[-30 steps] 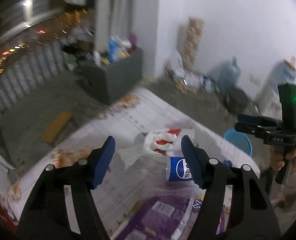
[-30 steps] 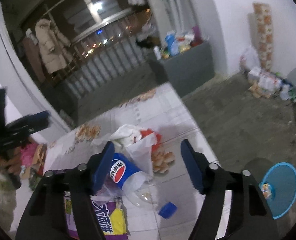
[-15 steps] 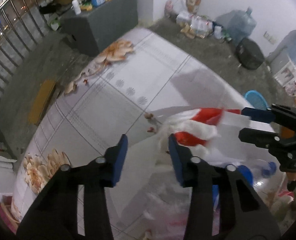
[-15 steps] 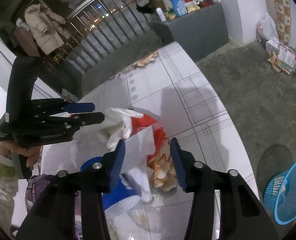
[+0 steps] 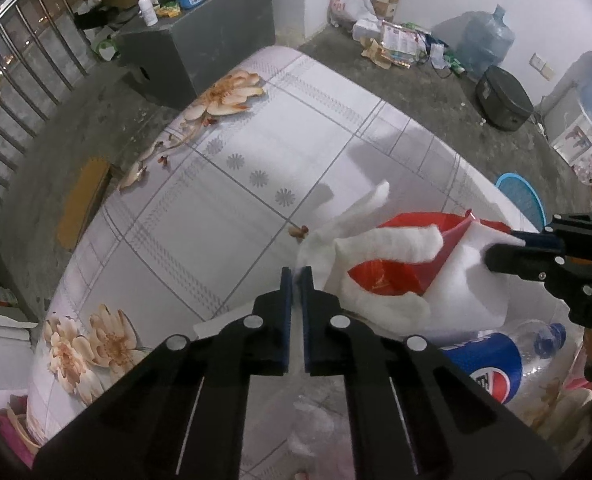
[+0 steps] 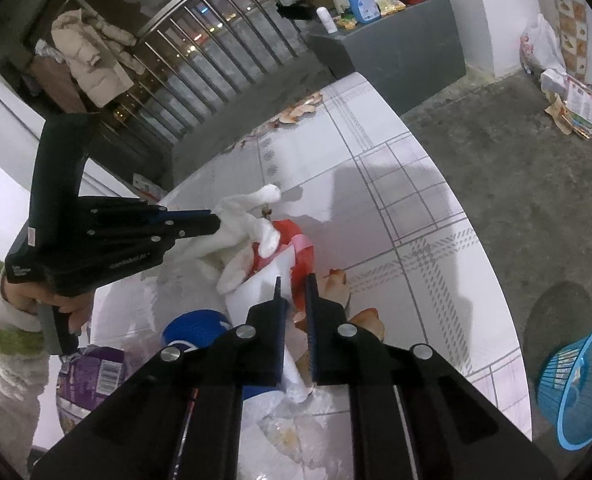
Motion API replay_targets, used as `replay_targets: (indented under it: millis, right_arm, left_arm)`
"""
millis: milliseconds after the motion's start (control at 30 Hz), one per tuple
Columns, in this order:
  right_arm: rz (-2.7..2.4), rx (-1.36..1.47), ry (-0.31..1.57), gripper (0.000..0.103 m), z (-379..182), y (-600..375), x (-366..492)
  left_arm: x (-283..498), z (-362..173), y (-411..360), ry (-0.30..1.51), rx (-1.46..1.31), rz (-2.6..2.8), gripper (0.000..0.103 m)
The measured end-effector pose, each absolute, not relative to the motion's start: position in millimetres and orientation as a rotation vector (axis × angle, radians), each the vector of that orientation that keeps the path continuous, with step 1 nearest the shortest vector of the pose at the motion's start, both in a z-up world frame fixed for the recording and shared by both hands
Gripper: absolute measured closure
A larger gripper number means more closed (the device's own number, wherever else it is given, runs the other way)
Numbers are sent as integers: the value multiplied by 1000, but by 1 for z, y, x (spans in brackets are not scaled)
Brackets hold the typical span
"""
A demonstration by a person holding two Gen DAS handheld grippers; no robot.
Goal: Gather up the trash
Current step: 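Grasp the white tissues with the left gripper while right gripper grasps tissues too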
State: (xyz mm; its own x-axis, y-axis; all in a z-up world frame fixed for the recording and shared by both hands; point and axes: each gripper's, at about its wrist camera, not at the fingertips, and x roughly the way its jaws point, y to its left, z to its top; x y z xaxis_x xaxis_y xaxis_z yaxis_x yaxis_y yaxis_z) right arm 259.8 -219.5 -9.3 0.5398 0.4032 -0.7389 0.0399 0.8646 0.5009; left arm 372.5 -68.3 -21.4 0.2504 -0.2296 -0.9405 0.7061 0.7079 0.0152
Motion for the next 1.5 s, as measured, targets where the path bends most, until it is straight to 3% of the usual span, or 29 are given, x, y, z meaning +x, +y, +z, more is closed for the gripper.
replay_targets:
  millis: [367,600,800,1033,1267,1367,1400,1433,1500]
  right_arm:
    - [221,490,1017,93,-8,-218,249]
    - [213,480,1031,83,-10,-216,242]
    - [210,453,1028,83,-7,-215,235]
    - [215,443,995,96,-1,-213,236]
    - [216,443,966,98,3,-214,239]
    - [203,434,950,96,5,-216,241]
    - [198,433,953,90,3,-217,244]
    - [196,431,952,76,2,-218,247]
    - [184,414,944,64,-2,-219,253]
  left_arm:
    - [358,12,-53,1090,455,-658,101]
    - [352,13,-51,1091,456,-658,101]
    - [348,14,-54,1087,460,-664,101]
    - [348,16,-56,1079,467,-669,101]
    - [349,16,-54,1076,464,-666,101]
    - [349,16,-54,1076,467,-666,101]
    - [349,16,-54,1077,465,-666,101]
    - [349,16,-54,1077,464,-667,101]
    - [349,16,-54,1078,464,-667,101]
